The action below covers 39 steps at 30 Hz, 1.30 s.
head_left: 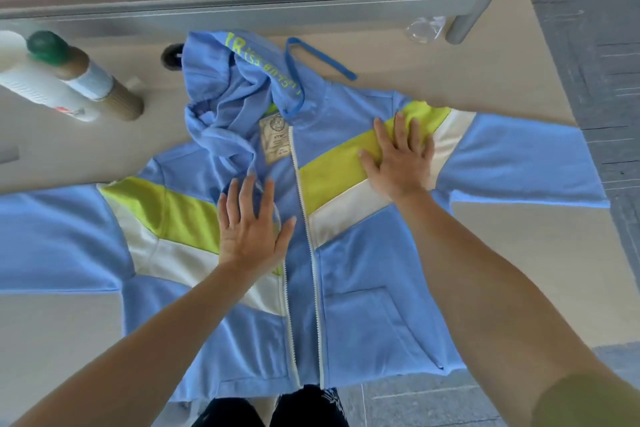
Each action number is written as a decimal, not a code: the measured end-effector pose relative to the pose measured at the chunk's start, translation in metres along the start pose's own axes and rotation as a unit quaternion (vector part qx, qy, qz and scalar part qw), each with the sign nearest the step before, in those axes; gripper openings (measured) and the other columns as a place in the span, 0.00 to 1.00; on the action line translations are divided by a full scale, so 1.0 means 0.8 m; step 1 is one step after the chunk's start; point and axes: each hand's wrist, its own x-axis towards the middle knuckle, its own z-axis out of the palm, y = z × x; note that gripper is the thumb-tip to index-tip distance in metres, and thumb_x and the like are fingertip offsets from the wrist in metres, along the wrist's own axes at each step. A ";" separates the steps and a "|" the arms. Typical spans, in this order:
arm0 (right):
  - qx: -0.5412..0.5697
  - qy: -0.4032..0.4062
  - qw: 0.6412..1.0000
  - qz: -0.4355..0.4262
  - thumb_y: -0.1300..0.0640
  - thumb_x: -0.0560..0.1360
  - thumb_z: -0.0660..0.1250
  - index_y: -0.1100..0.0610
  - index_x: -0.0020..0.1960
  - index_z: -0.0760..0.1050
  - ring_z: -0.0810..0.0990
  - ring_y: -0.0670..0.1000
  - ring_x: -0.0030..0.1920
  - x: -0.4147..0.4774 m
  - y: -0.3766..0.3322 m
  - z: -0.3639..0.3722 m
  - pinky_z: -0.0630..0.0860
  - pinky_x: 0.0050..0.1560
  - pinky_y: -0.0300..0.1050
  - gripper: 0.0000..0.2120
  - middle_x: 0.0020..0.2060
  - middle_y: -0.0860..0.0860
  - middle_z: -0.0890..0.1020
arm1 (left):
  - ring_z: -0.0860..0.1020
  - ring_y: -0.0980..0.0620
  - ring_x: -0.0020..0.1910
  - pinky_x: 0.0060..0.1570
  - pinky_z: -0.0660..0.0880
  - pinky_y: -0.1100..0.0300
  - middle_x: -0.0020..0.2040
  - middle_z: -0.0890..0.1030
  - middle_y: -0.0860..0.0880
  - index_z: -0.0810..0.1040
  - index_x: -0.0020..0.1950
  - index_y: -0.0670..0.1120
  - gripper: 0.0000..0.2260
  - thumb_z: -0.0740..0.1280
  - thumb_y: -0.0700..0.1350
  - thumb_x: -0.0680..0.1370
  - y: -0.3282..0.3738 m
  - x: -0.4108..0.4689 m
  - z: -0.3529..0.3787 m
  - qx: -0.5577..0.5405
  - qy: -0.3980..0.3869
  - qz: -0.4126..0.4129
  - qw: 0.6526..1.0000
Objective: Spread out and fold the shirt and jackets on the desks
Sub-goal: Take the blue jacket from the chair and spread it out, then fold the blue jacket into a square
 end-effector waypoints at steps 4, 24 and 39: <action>-0.007 -0.018 0.998 0.053 0.32 0.79 0.46 0.49 0.82 0.42 0.39 0.60 0.80 -0.001 -0.018 -0.017 0.40 0.76 0.67 0.37 0.81 0.52 0.40 | 0.67 0.32 0.67 0.65 0.65 0.36 0.71 0.67 0.36 0.66 0.75 0.44 0.33 0.58 0.63 0.75 -0.026 -0.029 -0.009 -0.049 -0.009 -0.069 0.996; 0.113 0.155 0.969 -0.158 0.45 0.79 0.57 0.56 0.67 0.76 0.68 0.58 0.74 -0.125 -0.148 0.069 0.63 0.71 0.62 0.24 0.74 0.54 0.70 | 0.77 0.40 0.58 0.54 0.71 0.49 0.58 0.80 0.43 0.77 0.61 0.47 0.17 0.55 0.55 0.83 -0.024 0.161 -0.040 -0.025 -0.113 -0.160 0.980; 0.114 0.180 0.965 -0.151 0.45 0.78 0.58 0.57 0.67 0.77 0.69 0.59 0.73 -0.126 -0.152 0.069 0.64 0.69 0.64 0.24 0.73 0.54 0.71 | 0.80 0.37 0.46 0.42 0.70 0.51 0.43 0.82 0.39 0.76 0.50 0.37 0.13 0.62 0.47 0.83 -0.026 0.226 -0.037 -0.263 -0.003 -0.067 0.962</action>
